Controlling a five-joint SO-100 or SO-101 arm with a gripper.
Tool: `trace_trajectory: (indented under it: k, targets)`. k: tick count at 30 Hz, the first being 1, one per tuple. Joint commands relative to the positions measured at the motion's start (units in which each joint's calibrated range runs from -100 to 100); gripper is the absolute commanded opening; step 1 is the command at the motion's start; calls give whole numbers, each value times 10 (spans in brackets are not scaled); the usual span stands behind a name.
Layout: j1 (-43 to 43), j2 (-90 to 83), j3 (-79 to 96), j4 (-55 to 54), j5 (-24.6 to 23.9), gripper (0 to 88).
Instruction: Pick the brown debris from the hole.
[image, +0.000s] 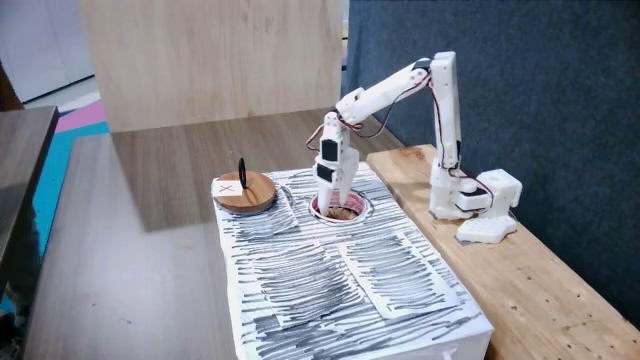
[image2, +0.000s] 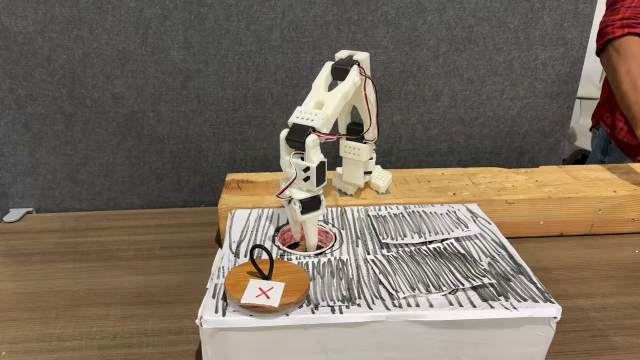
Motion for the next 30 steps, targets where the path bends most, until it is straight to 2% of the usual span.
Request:
trace_trajectory:
  k: [1, 19, 21, 25, 30]
  targets:
    - [-7, -1, 0, -5, 2, 212]
    - [-21, 50, -12, -11, 2, 203]
    - [-21, 50, -12, -11, 2, 166]
    - [-21, 49, -12, -11, 2, 16]
    - [-21, 49, -12, -11, 2, 14]
